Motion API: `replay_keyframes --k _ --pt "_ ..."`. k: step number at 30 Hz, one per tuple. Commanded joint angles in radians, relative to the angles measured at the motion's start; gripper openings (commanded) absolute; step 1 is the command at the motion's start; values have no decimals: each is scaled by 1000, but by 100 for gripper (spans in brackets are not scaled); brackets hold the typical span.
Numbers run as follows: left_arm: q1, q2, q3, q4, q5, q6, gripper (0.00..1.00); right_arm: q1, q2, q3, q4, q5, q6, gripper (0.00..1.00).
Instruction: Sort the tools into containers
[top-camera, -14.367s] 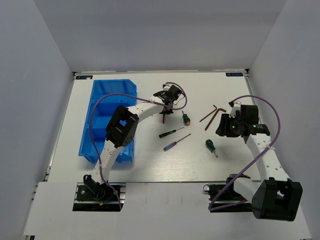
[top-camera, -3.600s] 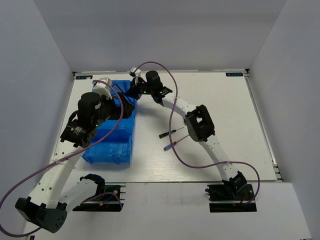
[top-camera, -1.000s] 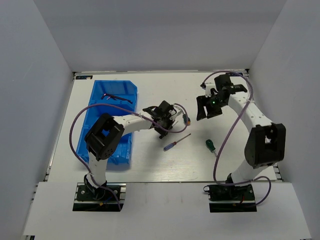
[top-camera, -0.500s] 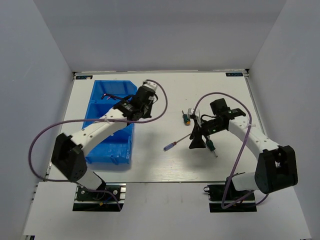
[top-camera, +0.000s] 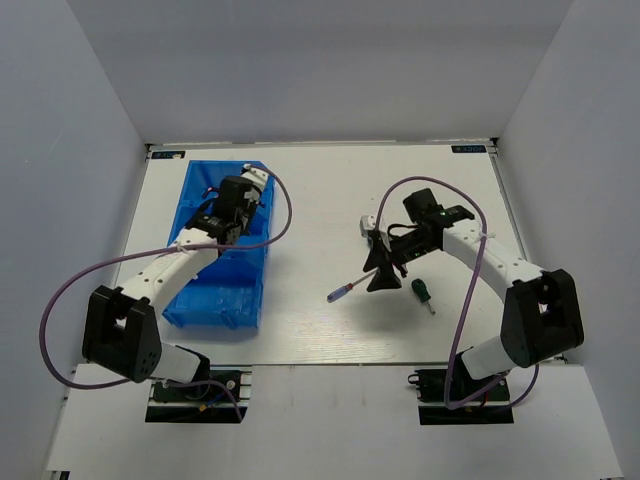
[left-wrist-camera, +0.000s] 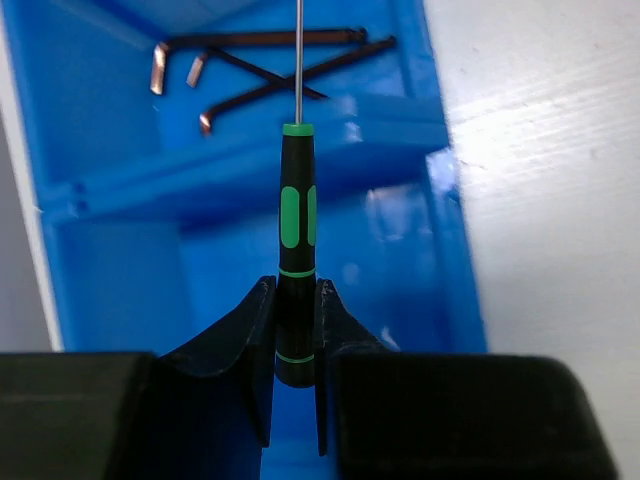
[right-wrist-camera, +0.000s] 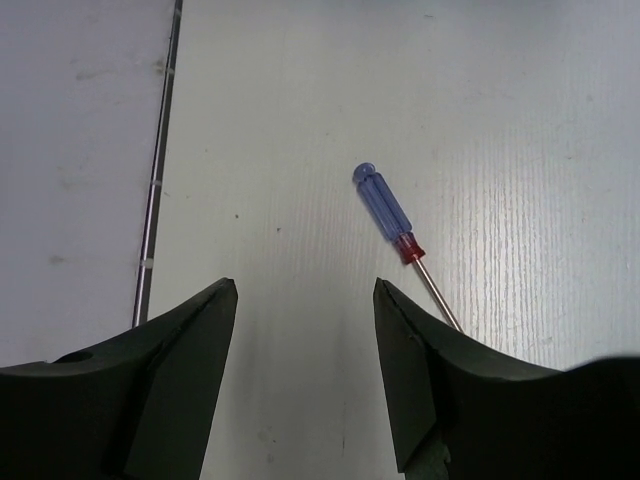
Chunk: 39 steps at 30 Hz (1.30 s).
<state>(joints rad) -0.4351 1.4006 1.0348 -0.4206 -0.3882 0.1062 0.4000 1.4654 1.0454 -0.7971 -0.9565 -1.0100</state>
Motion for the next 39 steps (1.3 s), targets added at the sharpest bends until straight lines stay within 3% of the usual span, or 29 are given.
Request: replay_keyframes --k 1,7,13,20,23,27,31,37,38,39 --pt "81 -55 5 115 141 213 0 11 -17 31 -42 -41 -61 63" --pt "127 -45 -51 163 224 371 0 48 12 25 -14 13 -67 66" --pt "147 -98 -123 163 273 411 0 82 65 68 1 84 -59 72" --pt "165 -161 -237 233 112 371 10 118 125 71 130 194 28 72" --pt "177 -170 -260 256 92 342 23 138 150 65 173 255 4 73" --pt "187 -170 -259 266 57 291 52 172 205 73 170 314 -126 73" --pt "196 -170 -249 253 45 273 68 210 257 87 208 399 -179 73" --pt "196 -233 -165 169 46 198 76 261 328 97 268 443 -200 70" --pt "196 -244 -133 152 63 182 92 275 334 99 272 446 -200 69" --pt "196 -258 -119 135 63 164 95 278 348 102 289 455 -202 69"
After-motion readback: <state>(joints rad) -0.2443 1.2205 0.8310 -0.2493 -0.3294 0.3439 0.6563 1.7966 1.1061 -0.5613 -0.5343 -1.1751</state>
